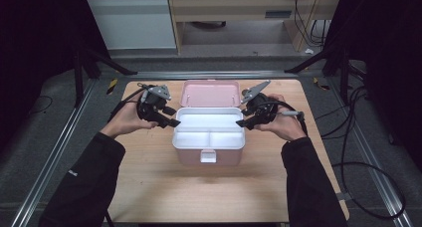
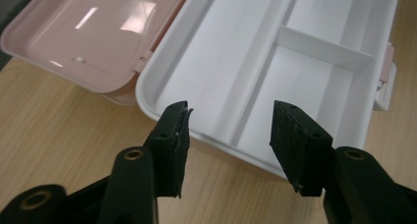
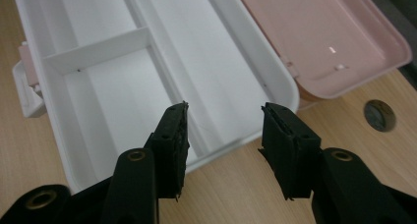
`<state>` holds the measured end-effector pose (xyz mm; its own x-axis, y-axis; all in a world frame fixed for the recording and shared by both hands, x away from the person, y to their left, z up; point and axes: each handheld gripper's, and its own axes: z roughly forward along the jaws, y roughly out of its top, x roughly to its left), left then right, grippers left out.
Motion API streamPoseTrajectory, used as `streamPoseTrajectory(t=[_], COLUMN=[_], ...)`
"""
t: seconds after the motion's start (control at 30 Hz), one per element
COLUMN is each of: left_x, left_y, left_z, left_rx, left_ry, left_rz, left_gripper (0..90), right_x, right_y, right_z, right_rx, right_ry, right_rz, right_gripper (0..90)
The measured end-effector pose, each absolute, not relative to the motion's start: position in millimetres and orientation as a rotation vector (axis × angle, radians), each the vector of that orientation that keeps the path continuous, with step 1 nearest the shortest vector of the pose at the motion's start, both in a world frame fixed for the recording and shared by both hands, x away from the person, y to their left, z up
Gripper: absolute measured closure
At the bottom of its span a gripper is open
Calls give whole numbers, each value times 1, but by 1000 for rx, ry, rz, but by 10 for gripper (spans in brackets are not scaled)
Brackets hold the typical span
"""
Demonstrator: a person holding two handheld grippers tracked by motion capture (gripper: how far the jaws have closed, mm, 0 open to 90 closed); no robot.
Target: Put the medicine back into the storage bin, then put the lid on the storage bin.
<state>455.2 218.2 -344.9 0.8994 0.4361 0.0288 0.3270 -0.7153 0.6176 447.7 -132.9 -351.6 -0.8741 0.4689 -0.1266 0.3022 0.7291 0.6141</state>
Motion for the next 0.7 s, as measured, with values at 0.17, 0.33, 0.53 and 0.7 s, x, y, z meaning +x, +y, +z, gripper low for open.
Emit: streamPoseTrajectory(t=[0.17,0.33,0.53,0.7], left_x=[450,455,472,490], left_y=[229,234,236,235], left_z=[-347,-349,-353,-360], left_rx=[2360,2261,2128,2048], left_ry=[656,755,868,945], left_rz=[296,357,417,419], left_gripper=[388,354,325,313], right_x=[438,438,451,464], right_y=[-152,-168,-176,-174], right_z=[-347,-350,-355,-358], right_rx=[769,893,1037,1079], right_ry=[2571,2488,2324,2220], right_rz=[893,893,1000,1116], right_gripper=[466,456,418,393])
